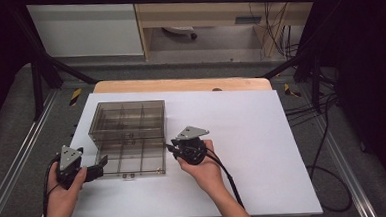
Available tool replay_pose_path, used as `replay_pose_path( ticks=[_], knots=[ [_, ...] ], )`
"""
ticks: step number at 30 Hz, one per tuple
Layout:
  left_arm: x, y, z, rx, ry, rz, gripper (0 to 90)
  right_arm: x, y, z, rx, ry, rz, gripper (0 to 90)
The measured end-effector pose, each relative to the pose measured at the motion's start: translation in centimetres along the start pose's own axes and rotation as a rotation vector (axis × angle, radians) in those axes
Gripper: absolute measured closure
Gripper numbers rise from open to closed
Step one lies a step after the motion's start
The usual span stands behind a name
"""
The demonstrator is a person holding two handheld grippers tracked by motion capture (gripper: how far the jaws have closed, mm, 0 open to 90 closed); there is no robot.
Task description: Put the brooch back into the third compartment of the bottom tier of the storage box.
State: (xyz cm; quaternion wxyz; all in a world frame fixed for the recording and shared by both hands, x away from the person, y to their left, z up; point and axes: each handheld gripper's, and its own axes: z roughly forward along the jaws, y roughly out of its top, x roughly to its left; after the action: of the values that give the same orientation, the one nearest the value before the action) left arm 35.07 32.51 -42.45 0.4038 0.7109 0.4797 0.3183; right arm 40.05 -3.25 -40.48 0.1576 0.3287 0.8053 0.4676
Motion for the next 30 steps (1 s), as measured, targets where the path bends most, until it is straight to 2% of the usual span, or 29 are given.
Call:
replay_pose_path(
  ticks=[30],
  knots=[
    [0.1, 0.0, 0.0, 0.004, 0.006, -0.001, 9.7, -3.0, 0.4, -2.3, -0.052, -0.069, 0.065, 70.1]
  ],
)
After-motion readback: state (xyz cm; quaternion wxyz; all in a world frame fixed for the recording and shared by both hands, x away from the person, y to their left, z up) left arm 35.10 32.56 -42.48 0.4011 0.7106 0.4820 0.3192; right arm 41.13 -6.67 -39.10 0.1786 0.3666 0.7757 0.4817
